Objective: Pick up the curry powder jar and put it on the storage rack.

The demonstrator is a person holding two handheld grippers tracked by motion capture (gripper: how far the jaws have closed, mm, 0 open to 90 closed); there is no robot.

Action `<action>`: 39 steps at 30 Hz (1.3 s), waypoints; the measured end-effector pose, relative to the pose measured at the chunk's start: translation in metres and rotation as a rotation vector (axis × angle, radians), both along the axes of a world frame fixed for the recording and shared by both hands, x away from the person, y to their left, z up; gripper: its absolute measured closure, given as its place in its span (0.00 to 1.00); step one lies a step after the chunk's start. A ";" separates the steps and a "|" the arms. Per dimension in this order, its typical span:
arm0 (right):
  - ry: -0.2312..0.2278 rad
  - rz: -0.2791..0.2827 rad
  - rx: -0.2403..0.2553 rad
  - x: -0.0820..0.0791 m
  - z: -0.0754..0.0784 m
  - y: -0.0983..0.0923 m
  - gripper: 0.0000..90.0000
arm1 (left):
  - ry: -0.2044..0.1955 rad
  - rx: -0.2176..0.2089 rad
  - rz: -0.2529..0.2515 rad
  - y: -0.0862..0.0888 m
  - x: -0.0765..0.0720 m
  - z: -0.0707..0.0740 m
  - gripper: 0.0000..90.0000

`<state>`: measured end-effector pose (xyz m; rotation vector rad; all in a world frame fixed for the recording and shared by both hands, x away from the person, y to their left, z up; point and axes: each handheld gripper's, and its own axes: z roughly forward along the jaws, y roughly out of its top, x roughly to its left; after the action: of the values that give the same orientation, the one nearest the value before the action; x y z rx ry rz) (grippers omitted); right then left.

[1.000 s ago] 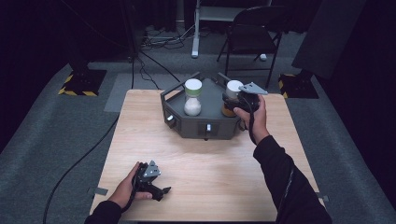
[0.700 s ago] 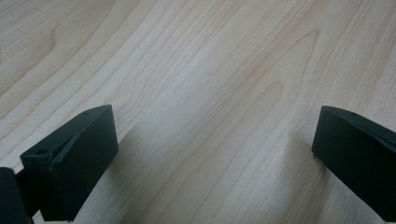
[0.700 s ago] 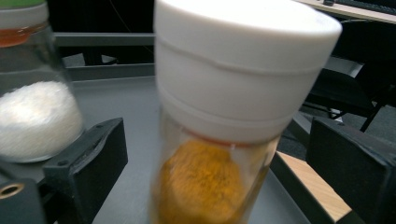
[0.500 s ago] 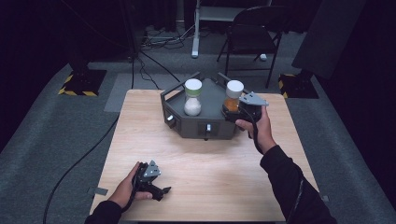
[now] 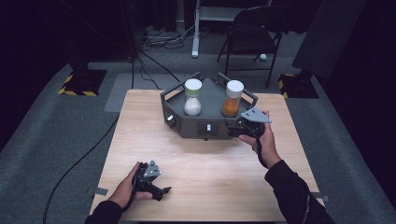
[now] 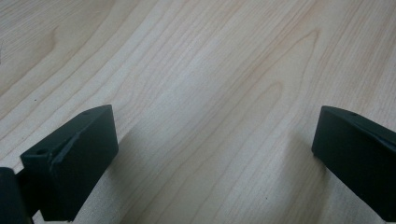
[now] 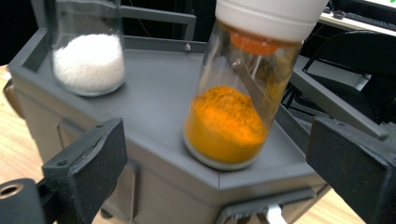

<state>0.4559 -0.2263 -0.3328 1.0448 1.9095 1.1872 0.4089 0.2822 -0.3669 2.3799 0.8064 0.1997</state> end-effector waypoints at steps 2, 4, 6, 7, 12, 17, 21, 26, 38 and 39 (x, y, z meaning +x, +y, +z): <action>-0.005 0.001 -0.002 -0.006 -0.005 -0.001 0.05 | 0.000 0.000 0.000 0.000 0.000 0.000 0.00; 0.000 0.009 -0.007 -0.012 -0.009 -0.002 0.05 | 0.000 0.000 0.000 0.000 0.000 0.000 0.00; -0.001 0.021 -0.020 -0.019 -0.014 -0.003 0.05 | 0.000 0.000 0.000 0.000 0.000 0.000 0.00; -0.002 0.027 -0.024 -0.022 -0.017 -0.003 0.05 | 0.000 0.000 0.000 0.000 0.000 0.000 0.00; 0.013 0.070 -0.038 -0.032 -0.027 -0.003 0.05 | 0.000 -0.001 0.001 0.000 0.000 0.000 0.00; 0.037 0.123 -0.068 -0.038 -0.034 -0.001 0.05 | 0.000 -0.001 0.001 0.000 0.000 0.000 0.00; 0.056 0.155 -0.077 -0.042 -0.041 0.000 0.05 | 0.000 -0.002 0.001 0.000 0.000 0.000 0.00; 0.085 0.200 -0.107 -0.046 -0.046 0.001 0.05 | 0.000 -0.001 0.000 0.000 0.000 0.000 0.00; 0.183 0.250 -0.157 -0.057 -0.057 -0.010 0.04 | -0.002 -0.001 -0.001 0.000 0.000 0.000 0.00; 0.183 0.250 -0.157 -0.057 -0.057 -0.010 0.04 | -0.002 -0.001 -0.001 0.000 0.000 0.000 0.00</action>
<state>0.3988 -0.2358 -0.3897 0.8740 2.2903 1.0831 0.4089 0.2824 -0.3672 2.3784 0.8044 0.2008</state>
